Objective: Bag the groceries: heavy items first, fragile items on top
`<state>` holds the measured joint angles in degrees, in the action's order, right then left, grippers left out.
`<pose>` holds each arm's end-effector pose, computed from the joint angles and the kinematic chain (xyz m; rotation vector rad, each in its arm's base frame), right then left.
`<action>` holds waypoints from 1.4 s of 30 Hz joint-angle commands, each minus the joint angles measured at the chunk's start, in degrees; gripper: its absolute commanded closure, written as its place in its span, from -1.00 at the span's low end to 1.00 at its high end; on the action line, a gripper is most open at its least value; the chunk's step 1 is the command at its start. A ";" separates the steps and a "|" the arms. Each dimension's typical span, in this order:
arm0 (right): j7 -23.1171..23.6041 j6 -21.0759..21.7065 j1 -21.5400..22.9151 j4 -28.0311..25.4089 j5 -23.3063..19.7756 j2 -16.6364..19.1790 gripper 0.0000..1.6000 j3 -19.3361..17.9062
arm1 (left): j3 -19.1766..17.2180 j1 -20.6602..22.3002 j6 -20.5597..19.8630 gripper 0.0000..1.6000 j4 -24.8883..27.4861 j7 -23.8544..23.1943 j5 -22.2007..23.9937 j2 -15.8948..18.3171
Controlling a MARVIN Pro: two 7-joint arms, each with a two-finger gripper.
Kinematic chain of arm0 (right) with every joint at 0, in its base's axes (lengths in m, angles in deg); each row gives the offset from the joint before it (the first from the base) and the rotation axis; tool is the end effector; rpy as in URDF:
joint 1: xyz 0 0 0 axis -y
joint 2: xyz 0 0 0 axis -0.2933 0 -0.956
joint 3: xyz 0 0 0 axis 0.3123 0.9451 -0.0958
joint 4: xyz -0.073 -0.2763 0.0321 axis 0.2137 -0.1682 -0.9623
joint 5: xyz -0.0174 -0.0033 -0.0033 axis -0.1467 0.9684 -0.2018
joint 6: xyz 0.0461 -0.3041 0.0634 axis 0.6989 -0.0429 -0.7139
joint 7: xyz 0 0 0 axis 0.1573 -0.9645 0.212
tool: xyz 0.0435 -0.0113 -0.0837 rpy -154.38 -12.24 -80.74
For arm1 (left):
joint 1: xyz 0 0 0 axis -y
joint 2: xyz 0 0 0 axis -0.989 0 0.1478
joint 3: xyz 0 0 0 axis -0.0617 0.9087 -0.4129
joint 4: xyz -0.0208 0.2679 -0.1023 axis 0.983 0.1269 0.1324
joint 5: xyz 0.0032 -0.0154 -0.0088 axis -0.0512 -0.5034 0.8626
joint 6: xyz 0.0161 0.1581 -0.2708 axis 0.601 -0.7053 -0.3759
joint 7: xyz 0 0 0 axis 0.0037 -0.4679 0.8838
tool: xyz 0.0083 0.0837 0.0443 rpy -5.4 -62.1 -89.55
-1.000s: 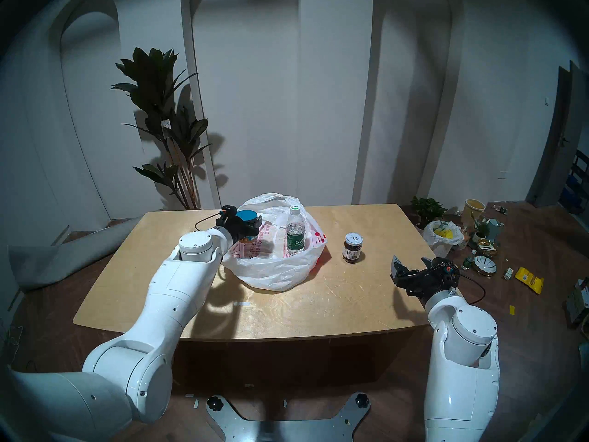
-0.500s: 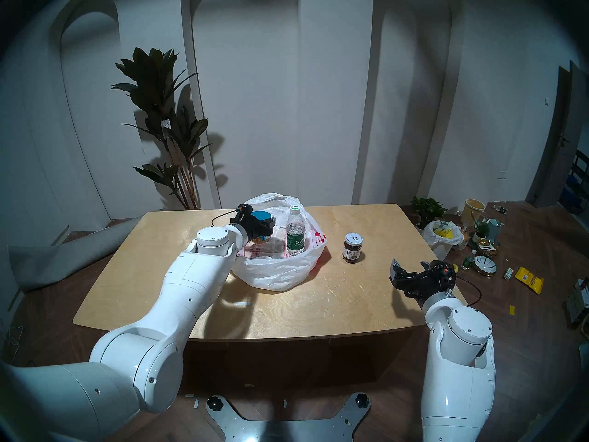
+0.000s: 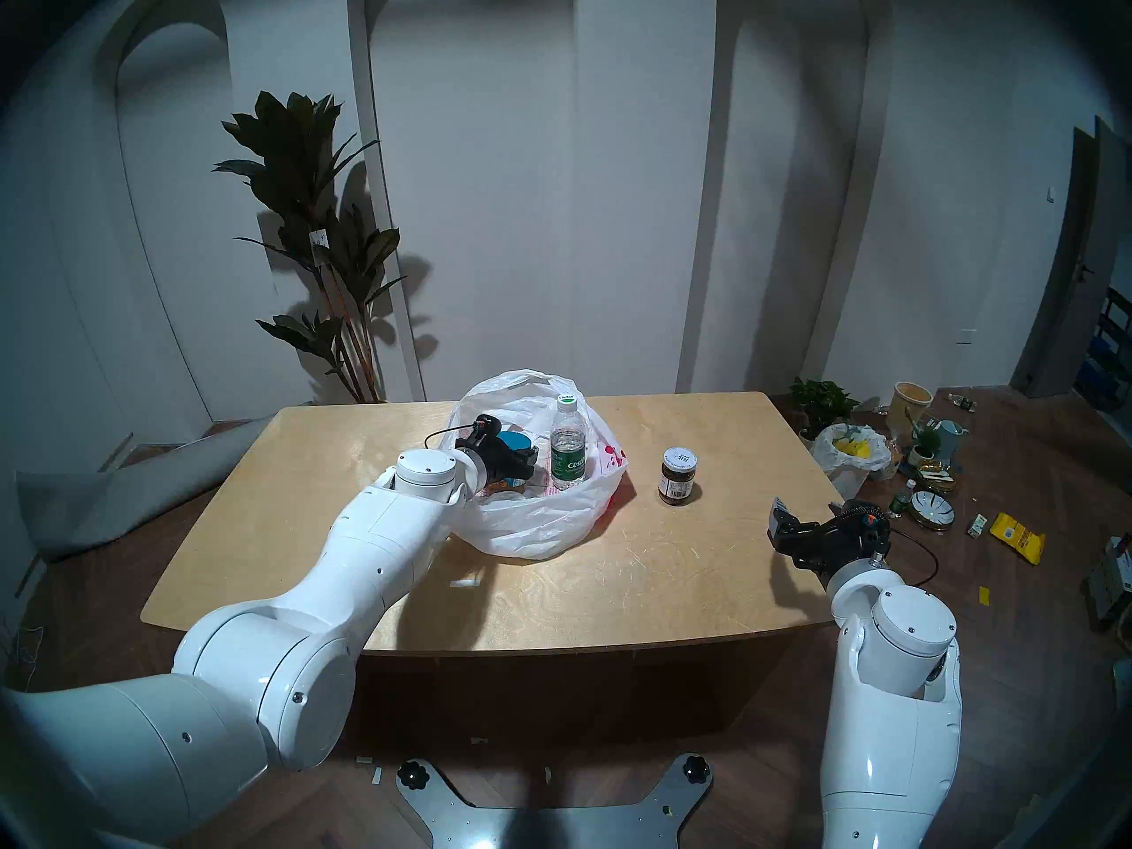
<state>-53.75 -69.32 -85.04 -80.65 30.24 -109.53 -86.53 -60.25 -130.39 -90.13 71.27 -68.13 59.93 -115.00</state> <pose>0.3274 -0.1603 -0.2855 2.3962 -0.2000 1.9053 0.5789 -0.0832 -0.3312 2.3170 -0.6641 1.6312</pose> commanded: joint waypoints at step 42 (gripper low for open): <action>1.80 -6.31 -1.25 -4.58 -1.85 -1.72 -1.00 3.53 | -9.87 11.85 21.04 -1.00 -4.89 -16.74 10.56 4.39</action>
<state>-52.11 -73.11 -84.71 -82.84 29.02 -109.74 -83.18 -66.72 -120.13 -72.55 62.18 -80.20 66.00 -111.10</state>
